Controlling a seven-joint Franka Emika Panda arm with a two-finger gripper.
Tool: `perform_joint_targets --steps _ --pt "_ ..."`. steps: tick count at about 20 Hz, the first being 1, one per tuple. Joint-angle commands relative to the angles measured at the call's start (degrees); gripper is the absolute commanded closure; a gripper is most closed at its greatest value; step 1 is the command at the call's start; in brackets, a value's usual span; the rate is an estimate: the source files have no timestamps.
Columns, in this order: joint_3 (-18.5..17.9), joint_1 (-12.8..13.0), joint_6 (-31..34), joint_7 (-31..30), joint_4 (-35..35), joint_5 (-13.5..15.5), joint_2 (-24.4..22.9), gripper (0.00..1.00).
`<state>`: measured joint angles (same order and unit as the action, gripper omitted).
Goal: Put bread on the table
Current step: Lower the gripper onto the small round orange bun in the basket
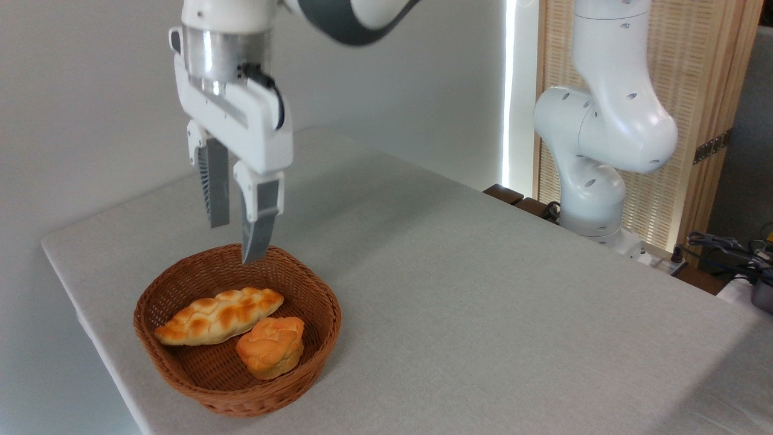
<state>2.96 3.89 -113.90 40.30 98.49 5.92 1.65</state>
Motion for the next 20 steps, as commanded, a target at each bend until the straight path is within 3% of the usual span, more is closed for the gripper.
perform_joint_targets --steps 1,5,10,15,20 --pt "0.64 -0.02 -5.63 0.12 6.09 -0.03 -0.34 0.00" --pt "0.64 -0.20 -8.79 2.93 9.79 -1.26 0.72 0.00" --pt "0.56 -0.29 -10.12 12.15 10.93 -3.54 1.86 0.00" --pt "0.29 -0.55 -10.82 16.03 11.73 -3.63 2.74 0.00" --pt "0.12 -0.73 -16.79 21.04 14.27 -3.63 3.36 0.00"
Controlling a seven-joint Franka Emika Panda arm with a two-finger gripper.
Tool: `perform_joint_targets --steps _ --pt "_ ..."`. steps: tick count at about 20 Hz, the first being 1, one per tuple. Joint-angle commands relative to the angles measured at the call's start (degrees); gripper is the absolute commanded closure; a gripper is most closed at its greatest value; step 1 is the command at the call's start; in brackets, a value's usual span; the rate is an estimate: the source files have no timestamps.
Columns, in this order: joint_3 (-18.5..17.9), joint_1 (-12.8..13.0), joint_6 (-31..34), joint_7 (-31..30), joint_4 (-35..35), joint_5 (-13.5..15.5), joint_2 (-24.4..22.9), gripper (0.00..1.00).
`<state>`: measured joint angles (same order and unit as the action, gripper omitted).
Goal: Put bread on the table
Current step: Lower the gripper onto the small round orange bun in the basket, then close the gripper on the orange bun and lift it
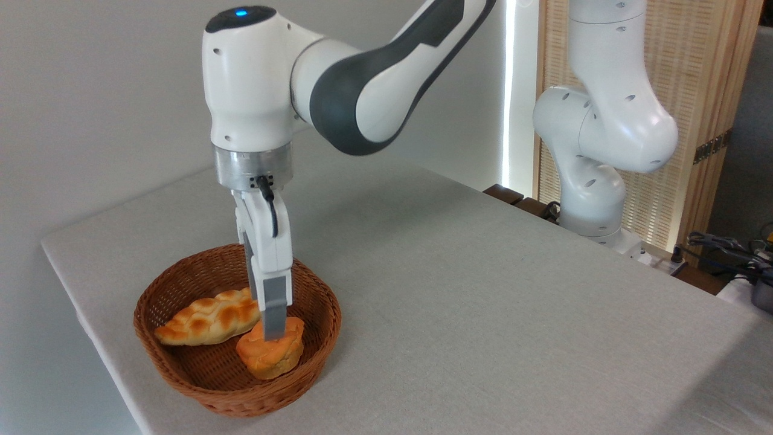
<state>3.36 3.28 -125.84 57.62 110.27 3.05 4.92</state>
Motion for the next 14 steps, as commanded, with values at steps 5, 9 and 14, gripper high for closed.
perform_joint_targets --steps 5,9,14 --pt "-0.28 -0.29 -6.88 6.71 3.81 -0.77 0.71 0.00" --pt "-0.28 -0.29 -6.96 6.71 4.07 -1.29 1.06 0.00" --pt "-0.28 -0.29 -6.61 6.71 4.07 -2.35 0.97 0.49"
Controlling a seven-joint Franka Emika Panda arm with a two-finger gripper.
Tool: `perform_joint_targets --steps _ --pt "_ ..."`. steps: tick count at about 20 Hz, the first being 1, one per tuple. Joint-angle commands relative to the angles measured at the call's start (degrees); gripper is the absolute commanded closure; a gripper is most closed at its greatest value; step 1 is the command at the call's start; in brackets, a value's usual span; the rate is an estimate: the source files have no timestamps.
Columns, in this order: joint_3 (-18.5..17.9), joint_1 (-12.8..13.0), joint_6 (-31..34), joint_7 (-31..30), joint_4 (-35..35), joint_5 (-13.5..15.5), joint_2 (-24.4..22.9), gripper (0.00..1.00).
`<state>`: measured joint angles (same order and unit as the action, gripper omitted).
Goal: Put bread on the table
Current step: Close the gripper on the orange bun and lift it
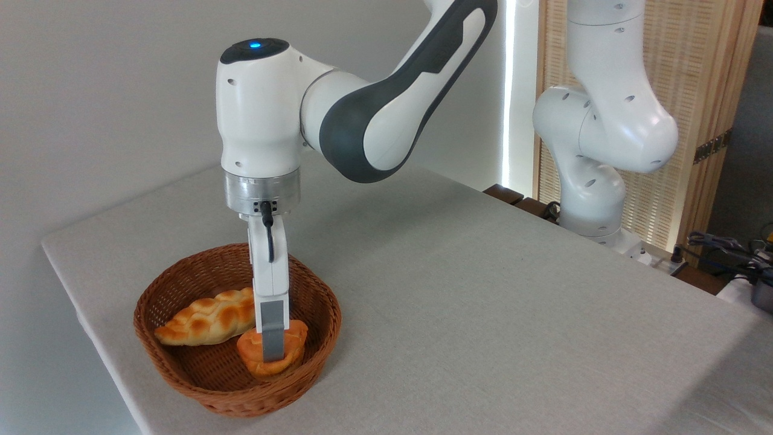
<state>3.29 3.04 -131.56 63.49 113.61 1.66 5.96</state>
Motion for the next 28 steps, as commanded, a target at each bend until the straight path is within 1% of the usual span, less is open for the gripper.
perform_joint_targets --steps 1,2,3,5,7,9,28 --pt "-0.22 -0.05 -0.89 0.85 0.74 -1.05 -0.07 0.63" --pt "-0.22 -0.05 -0.89 0.85 0.74 -1.05 -0.07 0.70" --pt "-0.22 -0.05 -0.89 0.85 0.74 -1.13 -0.07 0.82" --pt "-0.22 -0.05 -0.89 0.94 0.74 -1.48 -0.07 0.91" --pt "-0.22 -0.05 -0.81 0.94 0.74 -2.71 -0.07 0.95" --pt "-0.22 -0.05 -0.72 0.85 0.74 -3.33 -0.07 1.00" --pt "-0.04 -0.05 0.86 -0.03 0.21 -2.54 -0.86 1.00"
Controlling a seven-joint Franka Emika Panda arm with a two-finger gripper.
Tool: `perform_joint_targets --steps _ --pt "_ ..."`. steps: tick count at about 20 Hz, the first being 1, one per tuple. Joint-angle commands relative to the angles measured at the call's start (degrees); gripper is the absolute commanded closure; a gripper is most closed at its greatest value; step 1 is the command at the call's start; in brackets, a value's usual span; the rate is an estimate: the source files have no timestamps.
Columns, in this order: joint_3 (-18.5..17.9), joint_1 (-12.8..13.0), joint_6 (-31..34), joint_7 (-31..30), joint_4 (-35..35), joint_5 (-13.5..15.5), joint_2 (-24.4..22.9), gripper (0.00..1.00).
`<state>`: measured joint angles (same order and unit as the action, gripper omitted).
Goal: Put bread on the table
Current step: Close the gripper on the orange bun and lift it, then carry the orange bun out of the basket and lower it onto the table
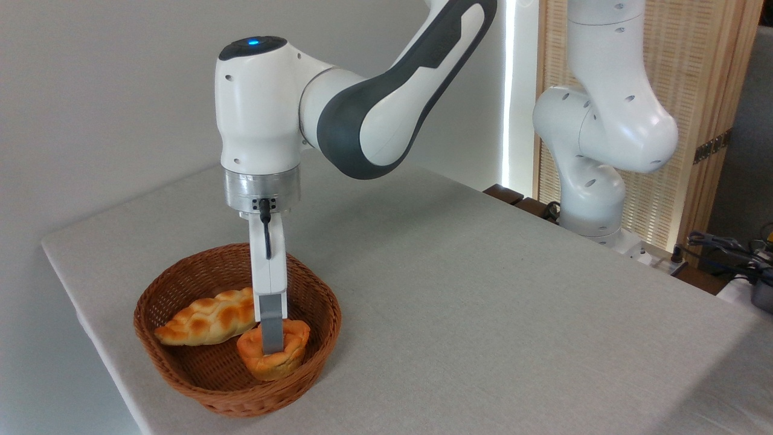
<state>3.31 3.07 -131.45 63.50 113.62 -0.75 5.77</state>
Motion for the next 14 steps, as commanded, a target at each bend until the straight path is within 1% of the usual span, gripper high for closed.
perform_joint_targets --steps 1,6,8,10,11,12,13,14 --pt "-0.06 -0.08 0.85 -0.04 0.11 -0.13 -0.76 1.00" --pt "0.03 -0.08 1.11 -0.04 -0.15 -0.04 -1.11 1.00" --pt "0.03 -0.08 3.12 -0.04 -1.03 0.05 -1.29 1.00" --pt "0.03 -0.08 7.16 -0.39 -3.05 0.48 -1.90 1.00" --pt "0.03 -0.08 10.57 -1.52 -4.88 1.62 -1.99 1.00" --pt "-0.06 -0.08 12.43 -2.23 -6.12 2.50 -1.99 1.00" --pt "-0.06 -0.08 15.93 -3.89 -8.57 4.25 -1.99 1.00" --pt "-0.14 -0.17 17.62 -4.60 -9.64 4.88 -1.99 1.00"
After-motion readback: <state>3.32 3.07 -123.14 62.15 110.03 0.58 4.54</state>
